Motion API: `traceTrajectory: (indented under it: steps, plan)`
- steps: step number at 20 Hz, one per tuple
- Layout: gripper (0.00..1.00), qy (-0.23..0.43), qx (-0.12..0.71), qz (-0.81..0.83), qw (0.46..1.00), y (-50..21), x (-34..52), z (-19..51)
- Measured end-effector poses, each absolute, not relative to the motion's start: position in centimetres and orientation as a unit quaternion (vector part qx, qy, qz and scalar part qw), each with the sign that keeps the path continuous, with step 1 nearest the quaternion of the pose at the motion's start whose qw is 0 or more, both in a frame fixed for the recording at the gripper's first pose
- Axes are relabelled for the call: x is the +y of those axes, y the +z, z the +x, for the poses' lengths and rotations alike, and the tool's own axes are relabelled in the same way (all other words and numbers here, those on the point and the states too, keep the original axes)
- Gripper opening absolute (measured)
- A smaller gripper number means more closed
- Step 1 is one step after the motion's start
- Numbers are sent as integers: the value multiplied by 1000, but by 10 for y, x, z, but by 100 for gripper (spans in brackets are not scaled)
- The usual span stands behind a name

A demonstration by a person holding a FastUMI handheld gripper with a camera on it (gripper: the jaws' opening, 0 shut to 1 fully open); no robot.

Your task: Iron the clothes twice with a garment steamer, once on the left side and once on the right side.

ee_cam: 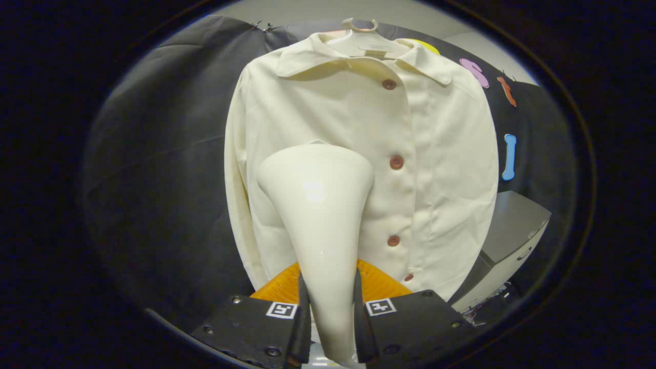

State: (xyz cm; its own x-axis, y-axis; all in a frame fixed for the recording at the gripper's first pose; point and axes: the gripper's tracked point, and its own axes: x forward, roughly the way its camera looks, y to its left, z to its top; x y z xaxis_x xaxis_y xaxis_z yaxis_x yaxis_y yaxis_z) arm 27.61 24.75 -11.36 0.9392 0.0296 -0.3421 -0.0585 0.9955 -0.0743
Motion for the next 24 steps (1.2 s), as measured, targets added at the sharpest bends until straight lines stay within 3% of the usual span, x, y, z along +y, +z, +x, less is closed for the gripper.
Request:
traceTrajectory:
  steps: [24]
  plan:
    - [35, -26, 306, -105, 946, -326, 214, 219]
